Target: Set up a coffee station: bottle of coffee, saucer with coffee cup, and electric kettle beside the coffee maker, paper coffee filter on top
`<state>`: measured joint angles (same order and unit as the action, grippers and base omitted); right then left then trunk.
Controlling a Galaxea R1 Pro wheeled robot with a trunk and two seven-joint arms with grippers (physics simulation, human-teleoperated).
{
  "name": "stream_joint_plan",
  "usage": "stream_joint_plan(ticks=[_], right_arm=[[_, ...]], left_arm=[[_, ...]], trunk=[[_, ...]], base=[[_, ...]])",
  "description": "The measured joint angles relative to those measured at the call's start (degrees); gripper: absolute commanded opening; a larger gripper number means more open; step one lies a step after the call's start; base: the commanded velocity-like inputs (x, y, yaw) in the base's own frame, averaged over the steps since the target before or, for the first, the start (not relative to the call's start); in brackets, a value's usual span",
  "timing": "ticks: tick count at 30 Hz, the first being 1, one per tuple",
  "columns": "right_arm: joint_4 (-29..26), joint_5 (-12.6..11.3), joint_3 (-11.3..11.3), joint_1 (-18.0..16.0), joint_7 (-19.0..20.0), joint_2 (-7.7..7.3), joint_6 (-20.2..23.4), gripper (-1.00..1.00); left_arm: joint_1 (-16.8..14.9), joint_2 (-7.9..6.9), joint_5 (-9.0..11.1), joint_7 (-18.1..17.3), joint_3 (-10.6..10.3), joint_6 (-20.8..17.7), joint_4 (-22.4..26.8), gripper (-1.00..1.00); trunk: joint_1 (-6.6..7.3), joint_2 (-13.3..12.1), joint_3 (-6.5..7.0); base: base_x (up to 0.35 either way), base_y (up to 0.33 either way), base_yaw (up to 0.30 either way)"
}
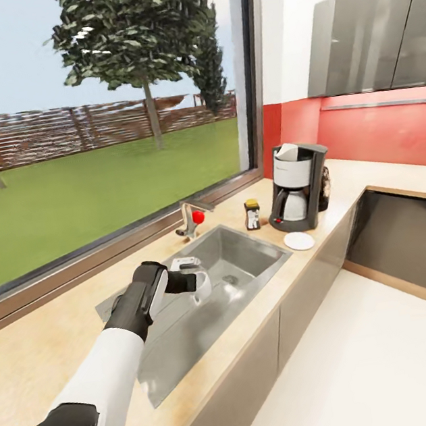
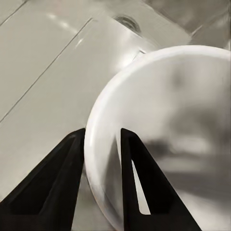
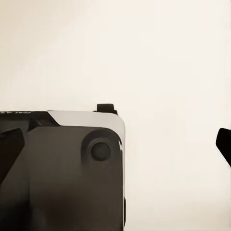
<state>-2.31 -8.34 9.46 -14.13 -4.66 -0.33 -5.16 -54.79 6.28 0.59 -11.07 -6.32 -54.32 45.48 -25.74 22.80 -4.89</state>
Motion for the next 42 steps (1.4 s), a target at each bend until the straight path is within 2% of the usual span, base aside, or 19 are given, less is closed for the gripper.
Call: stream_joint_plan(ticks=[17,35,42], right_arm=[[0.0,-0.1,-0.1,0.0,-0.1,0.15,0.1,1.00],[0.0,-0.1,-0.1,0.0,-0.1,0.20,0.1,1.00],[0.0,-0.1,-0.1,0.0,-0.1,0.16,0.1,1.00]], left_arm=[[0.0,0.04,0.0,0.0,0.0,0.0,0.0,-1.00],[0.0,-0.05,0.0,0.0,0.0,0.0,0.0,-1.00],[0.0,-0.04,0.0,0.0,0.0,0.0,0.0,-1.00]], trunk=[[0.00,0.0,0.00],[0.00,0.0,0.00],[0.00,0.0,0.00]], base=[[0.150,-0.264,0.004],[0.159,-0.263,0.249],[0.162,-0.262,0.060]])
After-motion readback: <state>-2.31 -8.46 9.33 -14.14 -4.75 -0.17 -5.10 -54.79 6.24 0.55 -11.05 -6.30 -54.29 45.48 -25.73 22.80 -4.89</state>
